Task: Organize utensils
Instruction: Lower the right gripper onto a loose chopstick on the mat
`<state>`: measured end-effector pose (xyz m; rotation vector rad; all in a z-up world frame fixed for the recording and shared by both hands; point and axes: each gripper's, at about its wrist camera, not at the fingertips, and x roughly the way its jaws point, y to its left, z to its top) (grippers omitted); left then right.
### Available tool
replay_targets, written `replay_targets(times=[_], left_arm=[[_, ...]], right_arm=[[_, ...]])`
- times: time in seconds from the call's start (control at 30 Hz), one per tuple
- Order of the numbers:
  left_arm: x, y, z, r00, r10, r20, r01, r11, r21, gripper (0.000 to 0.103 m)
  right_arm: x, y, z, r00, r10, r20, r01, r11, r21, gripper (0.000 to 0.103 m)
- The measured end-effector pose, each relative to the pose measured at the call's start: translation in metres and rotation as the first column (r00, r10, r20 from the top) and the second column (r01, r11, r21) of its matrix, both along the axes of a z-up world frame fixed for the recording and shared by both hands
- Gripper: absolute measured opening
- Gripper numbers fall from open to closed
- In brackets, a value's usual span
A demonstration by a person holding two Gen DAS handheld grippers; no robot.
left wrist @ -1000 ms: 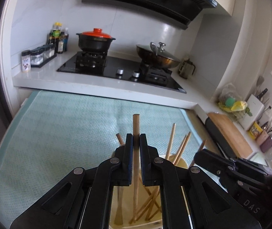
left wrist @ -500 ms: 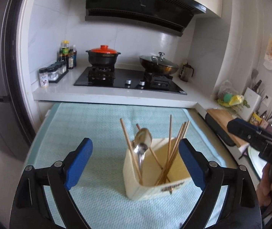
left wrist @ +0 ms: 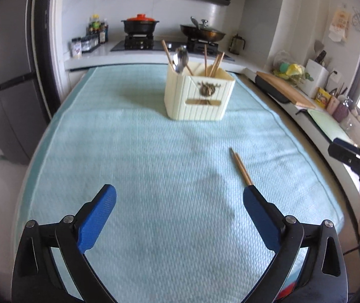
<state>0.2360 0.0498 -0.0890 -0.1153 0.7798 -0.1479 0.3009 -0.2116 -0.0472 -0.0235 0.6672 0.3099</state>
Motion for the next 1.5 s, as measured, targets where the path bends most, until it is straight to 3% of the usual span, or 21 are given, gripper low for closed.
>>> replay_targets(times=[0.13, 0.23, 0.3, 0.43, 0.73, 0.9, 1.07, 1.13, 1.37, 1.5], left_arm=[[-0.024, -0.014, -0.019, 0.999, 0.041, -0.024, -0.041, 0.999, -0.009, 0.101], [-0.028, -0.022, -0.026, 0.999, 0.023, -0.046, -0.024, 0.999, -0.034, 0.101], [-0.028, -0.028, -0.027, 0.999, 0.015, -0.049, -0.016, 1.0, -0.012, 0.101], [-0.035, -0.035, -0.031, 0.999, 0.006, -0.044, -0.005, 1.0, 0.021, 0.101], [-0.034, -0.036, -0.049, 0.995, 0.003, -0.098, 0.0, 1.0, 0.025, 0.101], [-0.034, -0.035, -0.046, 0.996, 0.011, -0.088, -0.008, 0.999, 0.035, 0.101], [-0.03, -0.028, -0.05, 0.994, 0.032, -0.106, -0.028, 0.999, 0.032, 0.101], [-0.029, -0.026, -0.051, 0.993, 0.038, -0.109, -0.035, 0.999, 0.032, 0.101], [-0.023, -0.027, -0.058, 0.99, 0.033, -0.134, -0.029, 0.999, 0.032, 0.101], [-0.025, -0.028, -0.058, 0.991, 0.03, -0.131, -0.024, 0.999, 0.047, 0.101]], right_arm=[[-0.037, -0.004, -0.037, 0.997, -0.034, -0.066, 0.035, 0.999, 0.011, 0.062], [-0.049, -0.004, -0.051, 0.995, -0.038, -0.089, 0.038, 0.999, 0.006, 0.061], [-0.053, -0.005, -0.057, 0.994, -0.048, -0.095, 0.049, 0.999, 0.009, 0.059], [-0.045, -0.007, -0.069, 0.986, -0.065, -0.151, 0.073, 0.996, 0.05, 0.038], [0.002, 0.004, -0.11, 0.958, -0.047, -0.284, 0.064, 0.997, 0.053, 0.019], [0.045, 0.021, -0.125, 0.942, -0.016, -0.336, 0.038, 0.997, 0.06, 0.018], [0.069, 0.038, -0.139, 0.928, -0.015, -0.372, 0.017, 1.0, 0.003, 0.018], [0.07, 0.041, -0.14, 0.928, -0.006, -0.373, 0.01, 1.0, 0.009, 0.018], [0.071, 0.061, -0.143, 0.937, -0.005, -0.35, -0.039, 0.992, -0.12, 0.017], [0.068, 0.057, -0.143, 0.939, -0.055, -0.34, -0.004, 0.985, -0.173, 0.015]])
